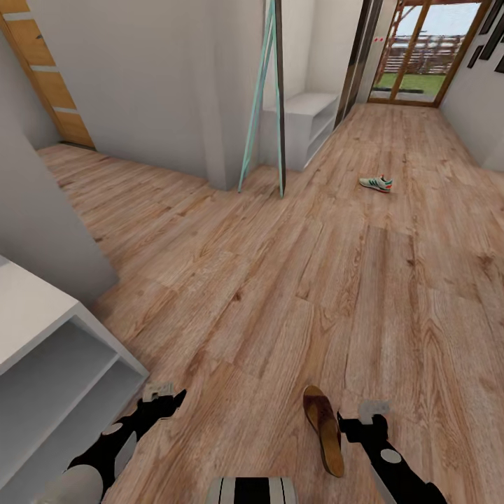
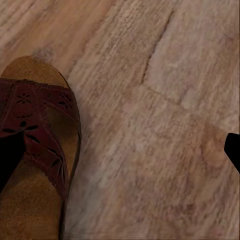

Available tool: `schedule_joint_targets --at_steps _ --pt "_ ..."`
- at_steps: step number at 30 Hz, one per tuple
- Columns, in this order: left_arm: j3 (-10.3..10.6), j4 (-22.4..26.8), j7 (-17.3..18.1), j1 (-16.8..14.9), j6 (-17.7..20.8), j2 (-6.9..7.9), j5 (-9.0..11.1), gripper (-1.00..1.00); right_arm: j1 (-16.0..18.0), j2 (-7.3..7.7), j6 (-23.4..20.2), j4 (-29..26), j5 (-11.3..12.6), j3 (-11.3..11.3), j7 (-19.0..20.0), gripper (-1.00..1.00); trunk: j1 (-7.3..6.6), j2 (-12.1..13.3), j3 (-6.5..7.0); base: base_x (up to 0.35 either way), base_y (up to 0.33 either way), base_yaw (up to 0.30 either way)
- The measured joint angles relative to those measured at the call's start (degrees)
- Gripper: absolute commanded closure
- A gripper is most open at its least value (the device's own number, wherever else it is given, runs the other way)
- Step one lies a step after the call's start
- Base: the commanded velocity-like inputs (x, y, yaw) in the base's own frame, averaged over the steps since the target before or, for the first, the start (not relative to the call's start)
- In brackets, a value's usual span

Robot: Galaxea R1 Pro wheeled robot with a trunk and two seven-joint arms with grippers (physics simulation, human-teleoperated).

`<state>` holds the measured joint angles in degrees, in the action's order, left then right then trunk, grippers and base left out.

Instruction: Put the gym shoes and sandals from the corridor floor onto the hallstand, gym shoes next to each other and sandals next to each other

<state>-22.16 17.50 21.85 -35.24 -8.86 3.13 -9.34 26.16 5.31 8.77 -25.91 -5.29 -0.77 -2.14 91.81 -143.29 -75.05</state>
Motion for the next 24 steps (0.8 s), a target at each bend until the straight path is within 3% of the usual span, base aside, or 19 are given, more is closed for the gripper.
schedule_joint_targets --at_steps 5,9,15,24 --pt "0.0 0.1 -0.1 -3.3 1.5 -0.38 -0.8 -1.0 0.0 0.06 -0.3 4.2 -0.3 0.9 4.1 -1.0 0.0 0.0 0.0 0.0 0.0 0.0" --pt "0.1 0.2 -0.1 -5.0 1.7 -0.52 -1.3 -1.0 0.0 0.22 0.0 5.4 -0.4 1.1 5.1 -1.0 0.0 0.0 0.0 0.0 0.0 0.0" --pt "1.8 2.2 -0.1 -5.8 1.9 -0.63 -2.8 -1.0 0.0 0.26 1.6 6.3 -0.3 1.2 5.6 -1.0 0.0 0.0 0.0 0.0 0.0 0.0" --pt "2.2 6.4 0.3 -5.6 3.2 -0.65 -2.9 -1.0 0.0 -0.04 2.0 7.5 0.0 1.1 5.6 -1.0 0.0 0.0 -0.01 0.0 0.0 0.0"
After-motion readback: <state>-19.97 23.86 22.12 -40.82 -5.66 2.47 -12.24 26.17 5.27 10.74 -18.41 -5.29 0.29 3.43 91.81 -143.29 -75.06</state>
